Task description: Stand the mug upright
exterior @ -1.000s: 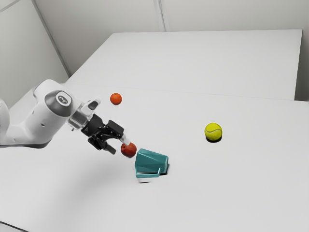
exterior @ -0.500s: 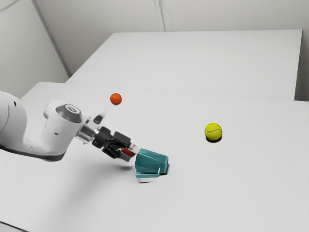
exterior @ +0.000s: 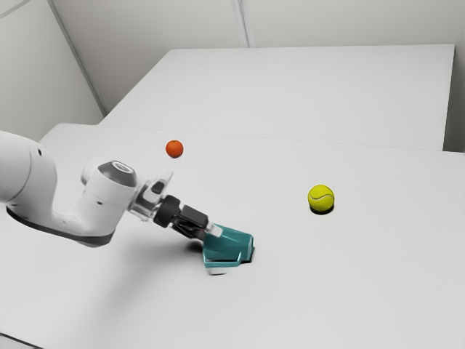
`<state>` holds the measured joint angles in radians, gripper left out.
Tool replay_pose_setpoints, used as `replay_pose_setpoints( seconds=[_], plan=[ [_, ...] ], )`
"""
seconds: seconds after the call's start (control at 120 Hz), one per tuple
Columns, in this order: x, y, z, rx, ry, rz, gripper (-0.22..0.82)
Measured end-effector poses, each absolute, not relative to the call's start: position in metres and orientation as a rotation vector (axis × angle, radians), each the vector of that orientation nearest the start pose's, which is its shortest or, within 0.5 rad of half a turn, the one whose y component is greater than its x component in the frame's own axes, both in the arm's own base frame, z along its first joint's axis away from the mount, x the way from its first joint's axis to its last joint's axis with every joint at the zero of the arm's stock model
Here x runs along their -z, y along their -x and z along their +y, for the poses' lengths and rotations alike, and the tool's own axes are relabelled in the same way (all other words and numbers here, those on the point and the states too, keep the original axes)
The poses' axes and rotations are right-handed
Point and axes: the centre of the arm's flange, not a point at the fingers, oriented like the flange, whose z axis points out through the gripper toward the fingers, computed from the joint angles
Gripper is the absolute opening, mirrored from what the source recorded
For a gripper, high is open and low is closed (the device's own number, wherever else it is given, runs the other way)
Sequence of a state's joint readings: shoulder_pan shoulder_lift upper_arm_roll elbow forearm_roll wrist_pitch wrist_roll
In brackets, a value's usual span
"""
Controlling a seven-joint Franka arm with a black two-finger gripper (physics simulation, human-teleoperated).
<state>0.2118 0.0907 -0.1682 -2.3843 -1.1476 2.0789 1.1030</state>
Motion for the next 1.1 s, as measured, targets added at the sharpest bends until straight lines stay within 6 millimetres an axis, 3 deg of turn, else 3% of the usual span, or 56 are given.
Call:
replay_pose_setpoints(
  seconds=[0.1, 0.3, 0.833, 1.1],
  plan=[
    [-0.275, -0.48, -0.027, -0.231, -2.174, -0.289, 0.59],
    [-0.273, -0.479, -0.026, -0.256, -2.134, -0.297, 0.45],
    [-0.278, -0.482, -0.034, -0.297, -2.094, -0.396, -0.06],
    [-0.286, -0.488, -0.042, -0.321, -2.084, -0.458, -0.14]
  ],
)
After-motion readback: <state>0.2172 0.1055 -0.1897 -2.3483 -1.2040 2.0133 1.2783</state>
